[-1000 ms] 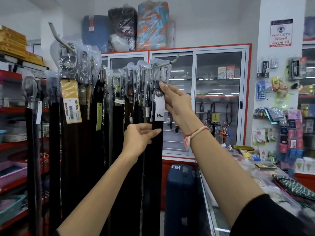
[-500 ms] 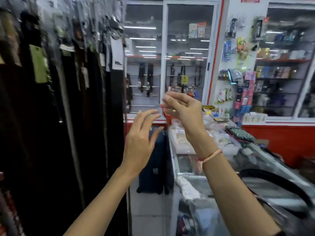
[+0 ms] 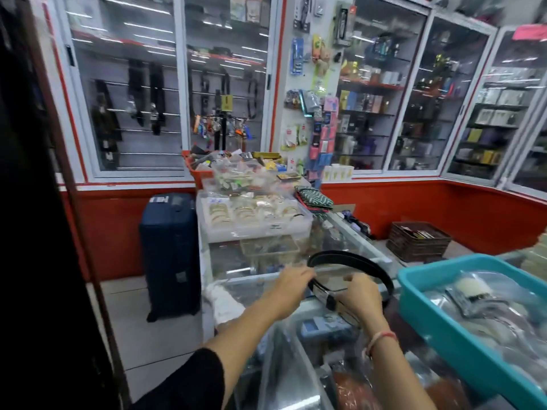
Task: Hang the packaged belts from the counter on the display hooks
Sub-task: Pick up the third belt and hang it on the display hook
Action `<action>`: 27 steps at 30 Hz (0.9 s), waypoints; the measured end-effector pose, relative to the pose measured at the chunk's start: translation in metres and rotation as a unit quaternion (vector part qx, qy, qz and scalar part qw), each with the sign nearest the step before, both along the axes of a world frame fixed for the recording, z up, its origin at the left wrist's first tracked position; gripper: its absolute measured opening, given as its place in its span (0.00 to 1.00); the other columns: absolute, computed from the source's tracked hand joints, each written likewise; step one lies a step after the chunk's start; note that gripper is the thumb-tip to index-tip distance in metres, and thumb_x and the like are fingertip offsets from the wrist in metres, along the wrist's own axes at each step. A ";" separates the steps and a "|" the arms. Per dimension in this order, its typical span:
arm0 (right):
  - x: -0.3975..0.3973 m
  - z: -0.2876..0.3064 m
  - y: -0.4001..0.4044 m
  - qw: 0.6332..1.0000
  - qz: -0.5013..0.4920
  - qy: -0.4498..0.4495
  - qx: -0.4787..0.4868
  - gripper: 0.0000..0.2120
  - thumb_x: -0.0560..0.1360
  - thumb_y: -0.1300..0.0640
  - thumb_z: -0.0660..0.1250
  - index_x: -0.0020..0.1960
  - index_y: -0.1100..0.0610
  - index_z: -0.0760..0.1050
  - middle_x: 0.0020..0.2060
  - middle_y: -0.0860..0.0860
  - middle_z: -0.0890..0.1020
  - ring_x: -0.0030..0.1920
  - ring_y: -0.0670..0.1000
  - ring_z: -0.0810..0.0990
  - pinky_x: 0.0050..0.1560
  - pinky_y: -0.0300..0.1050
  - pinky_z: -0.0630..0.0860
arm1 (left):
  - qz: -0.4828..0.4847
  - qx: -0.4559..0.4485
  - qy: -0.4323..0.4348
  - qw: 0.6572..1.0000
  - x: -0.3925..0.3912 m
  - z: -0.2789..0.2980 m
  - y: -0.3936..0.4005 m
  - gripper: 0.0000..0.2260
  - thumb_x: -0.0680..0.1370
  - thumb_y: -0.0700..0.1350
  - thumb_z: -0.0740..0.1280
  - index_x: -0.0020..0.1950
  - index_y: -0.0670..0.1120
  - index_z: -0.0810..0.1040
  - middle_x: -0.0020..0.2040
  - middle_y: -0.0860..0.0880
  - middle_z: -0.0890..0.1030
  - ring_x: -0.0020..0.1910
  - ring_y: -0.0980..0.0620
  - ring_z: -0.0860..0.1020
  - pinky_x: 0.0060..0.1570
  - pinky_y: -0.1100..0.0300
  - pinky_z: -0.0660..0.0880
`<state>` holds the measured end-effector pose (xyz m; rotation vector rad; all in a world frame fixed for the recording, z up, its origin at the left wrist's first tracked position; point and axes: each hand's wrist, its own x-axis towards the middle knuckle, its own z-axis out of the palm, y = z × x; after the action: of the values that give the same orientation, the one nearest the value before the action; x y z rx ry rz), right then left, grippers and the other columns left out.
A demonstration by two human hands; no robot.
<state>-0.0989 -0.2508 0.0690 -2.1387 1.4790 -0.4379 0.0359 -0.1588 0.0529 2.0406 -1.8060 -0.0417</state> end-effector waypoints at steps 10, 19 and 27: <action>-0.023 -0.033 -0.016 0.987 0.060 0.134 -0.060 0.17 0.76 0.55 0.64 0.65 0.52 0.77 0.60 0.57 0.82 0.63 0.60 0.76 0.61 0.50 0.75 | -0.023 0.187 -0.103 0.977 -0.024 -0.023 -0.043 0.35 0.75 0.26 0.60 0.78 0.47 0.54 0.79 0.46 0.58 0.79 0.46 0.54 0.73 0.34 0.54; -0.013 -0.035 0.005 0.995 0.096 0.035 -0.015 0.15 0.67 0.62 0.76 0.53 0.53 0.84 0.52 0.53 0.85 0.54 0.53 0.82 0.56 0.42 0.77 | 0.046 0.080 -0.134 0.987 -0.004 -0.033 0.003 0.16 0.75 0.36 0.67 0.63 0.42 0.74 0.64 0.42 0.74 0.64 0.42 0.71 0.60 0.52 0.69; 0.003 -0.045 0.035 0.985 0.144 -0.040 0.086 0.19 0.65 0.59 0.79 0.53 0.57 0.78 0.47 0.55 0.83 0.46 0.53 0.82 0.44 0.45 0.81 | 0.121 0.025 -0.014 0.992 0.017 -0.044 0.078 0.16 0.76 0.47 0.68 0.63 0.48 0.73 0.62 0.50 0.78 0.62 0.49 0.74 0.59 0.55 0.72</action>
<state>-0.0964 -0.2156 0.0241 -2.1252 1.0972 -0.2760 0.0526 -0.0812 0.0092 2.2915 -1.5761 0.0126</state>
